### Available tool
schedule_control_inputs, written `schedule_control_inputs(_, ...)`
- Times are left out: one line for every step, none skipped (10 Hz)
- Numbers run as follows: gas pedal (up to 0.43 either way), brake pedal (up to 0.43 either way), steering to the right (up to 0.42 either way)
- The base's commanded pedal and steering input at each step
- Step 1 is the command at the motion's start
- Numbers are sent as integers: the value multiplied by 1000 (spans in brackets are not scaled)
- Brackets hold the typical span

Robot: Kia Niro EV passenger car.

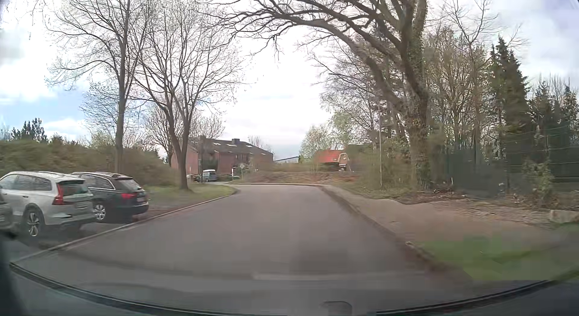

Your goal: Follow the waypoints while adhering to traffic rules and regulations

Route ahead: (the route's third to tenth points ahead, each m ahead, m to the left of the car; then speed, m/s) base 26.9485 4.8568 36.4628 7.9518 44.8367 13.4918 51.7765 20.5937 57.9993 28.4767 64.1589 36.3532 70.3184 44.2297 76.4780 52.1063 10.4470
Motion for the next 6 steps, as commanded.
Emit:
schedule_control_inputs(130,0,-4)
schedule_control_inputs(130,0,-4)
schedule_control_inputs(130,0,-4)
schedule_control_inputs(130,0,-4)
schedule_control_inputs(130,0,-3)
schedule_control_inputs(130,0,-3)
